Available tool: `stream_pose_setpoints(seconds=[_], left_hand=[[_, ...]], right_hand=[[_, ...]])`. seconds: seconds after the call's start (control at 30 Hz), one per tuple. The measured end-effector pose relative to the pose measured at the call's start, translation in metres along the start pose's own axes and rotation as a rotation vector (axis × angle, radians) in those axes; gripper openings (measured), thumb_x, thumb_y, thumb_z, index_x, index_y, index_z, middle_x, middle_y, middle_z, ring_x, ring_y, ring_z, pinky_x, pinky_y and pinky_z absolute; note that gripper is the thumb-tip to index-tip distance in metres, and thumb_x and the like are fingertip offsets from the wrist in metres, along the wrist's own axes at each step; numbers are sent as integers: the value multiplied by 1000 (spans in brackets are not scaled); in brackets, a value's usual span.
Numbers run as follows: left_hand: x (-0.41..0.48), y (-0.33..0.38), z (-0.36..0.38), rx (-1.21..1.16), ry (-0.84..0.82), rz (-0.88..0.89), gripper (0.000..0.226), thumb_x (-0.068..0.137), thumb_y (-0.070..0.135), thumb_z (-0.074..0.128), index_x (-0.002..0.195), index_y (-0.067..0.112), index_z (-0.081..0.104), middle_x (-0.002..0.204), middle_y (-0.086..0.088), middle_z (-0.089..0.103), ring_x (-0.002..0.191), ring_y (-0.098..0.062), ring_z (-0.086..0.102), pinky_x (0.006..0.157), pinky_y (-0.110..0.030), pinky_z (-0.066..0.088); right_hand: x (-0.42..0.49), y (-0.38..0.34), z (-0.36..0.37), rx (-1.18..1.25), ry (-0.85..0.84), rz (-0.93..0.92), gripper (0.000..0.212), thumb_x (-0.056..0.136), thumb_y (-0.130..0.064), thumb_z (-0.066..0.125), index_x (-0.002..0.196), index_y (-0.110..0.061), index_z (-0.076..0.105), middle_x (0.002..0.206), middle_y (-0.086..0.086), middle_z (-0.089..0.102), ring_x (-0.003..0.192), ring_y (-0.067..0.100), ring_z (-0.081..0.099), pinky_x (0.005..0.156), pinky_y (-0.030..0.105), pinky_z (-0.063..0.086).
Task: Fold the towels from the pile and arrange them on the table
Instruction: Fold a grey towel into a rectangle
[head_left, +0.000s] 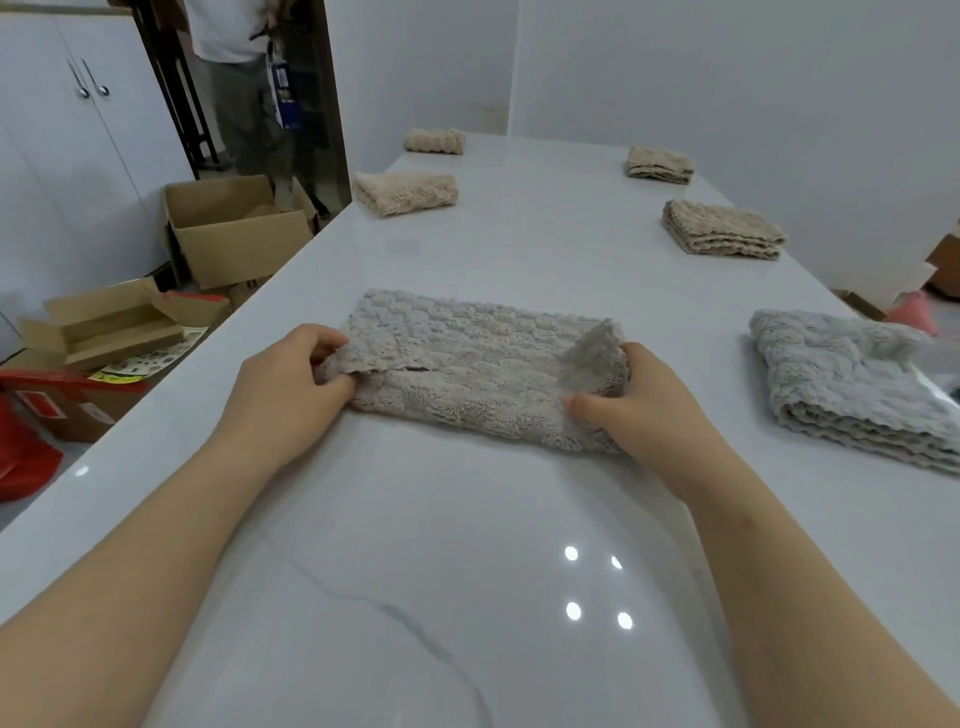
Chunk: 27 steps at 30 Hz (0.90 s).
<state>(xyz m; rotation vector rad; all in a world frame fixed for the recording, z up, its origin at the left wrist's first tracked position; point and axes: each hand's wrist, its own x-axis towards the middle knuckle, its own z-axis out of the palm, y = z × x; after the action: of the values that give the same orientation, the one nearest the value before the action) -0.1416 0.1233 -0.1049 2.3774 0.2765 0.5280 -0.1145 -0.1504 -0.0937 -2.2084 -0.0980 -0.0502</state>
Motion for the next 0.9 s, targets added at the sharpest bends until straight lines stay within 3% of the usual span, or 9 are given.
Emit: stream_pose_setpoints(seconds=[0.1,0.17,0.23,0.33,0.47,0.6,0.73,0.9], left_hand=[[3,-2,-1,19,144,22,22,86,11,51,100,17,66,86,6,58,80,-14,48,67,-17,27],[6,-5,-3,-59,199,-16,23,87,12,48,99,18,67,86,4,61,81,-17,52,73,-25,35],[9,-6,-5,-287,179,-105,24,88,13,48,86,28,67,81,2,66,79,-21,60,78,-34,48],[9,-5,-4,-424,164,-169,30,90,15,48,72,35,63,78,7,64,78,-21,60,74,-34,50],[11,-4,-2,-409,179,-162,15,92,27,51,84,26,64,75,12,59,72,-9,54,65,-25,43],[9,-7,-4,-318,24,-177,14,80,36,69,90,29,61,66,2,51,61,-11,47,55,-24,34],[9,-9,-6,-277,11,-193,14,82,23,67,95,24,62,72,3,62,69,-12,53,62,-26,39],[11,-9,-5,-282,41,-217,12,88,27,59,97,21,64,73,5,61,76,-20,55,70,-30,39]], right_hand=[[2,1,0,-128,119,-51,12,81,-13,58,86,-3,57,85,13,63,81,30,56,65,34,41],[2,1,-1,-128,170,-75,16,86,-16,56,77,-2,53,79,16,60,77,31,52,60,34,33],[3,1,-3,-105,213,-88,17,88,-17,55,79,-2,54,80,14,60,79,31,52,62,33,33],[4,1,-3,-70,251,-84,17,88,-18,54,84,-2,58,79,8,60,81,28,52,66,33,35],[5,1,-4,-68,252,-52,21,89,-21,53,75,-5,53,71,6,54,76,27,50,63,31,31],[4,2,-4,-54,274,-10,23,88,-21,52,72,-5,50,65,4,51,67,23,46,55,32,28],[4,2,-4,-78,260,39,12,83,-14,49,74,-7,52,63,1,51,62,18,45,49,28,29],[4,4,-4,-120,274,6,16,83,-11,48,83,3,54,72,12,57,73,29,48,51,28,28]])
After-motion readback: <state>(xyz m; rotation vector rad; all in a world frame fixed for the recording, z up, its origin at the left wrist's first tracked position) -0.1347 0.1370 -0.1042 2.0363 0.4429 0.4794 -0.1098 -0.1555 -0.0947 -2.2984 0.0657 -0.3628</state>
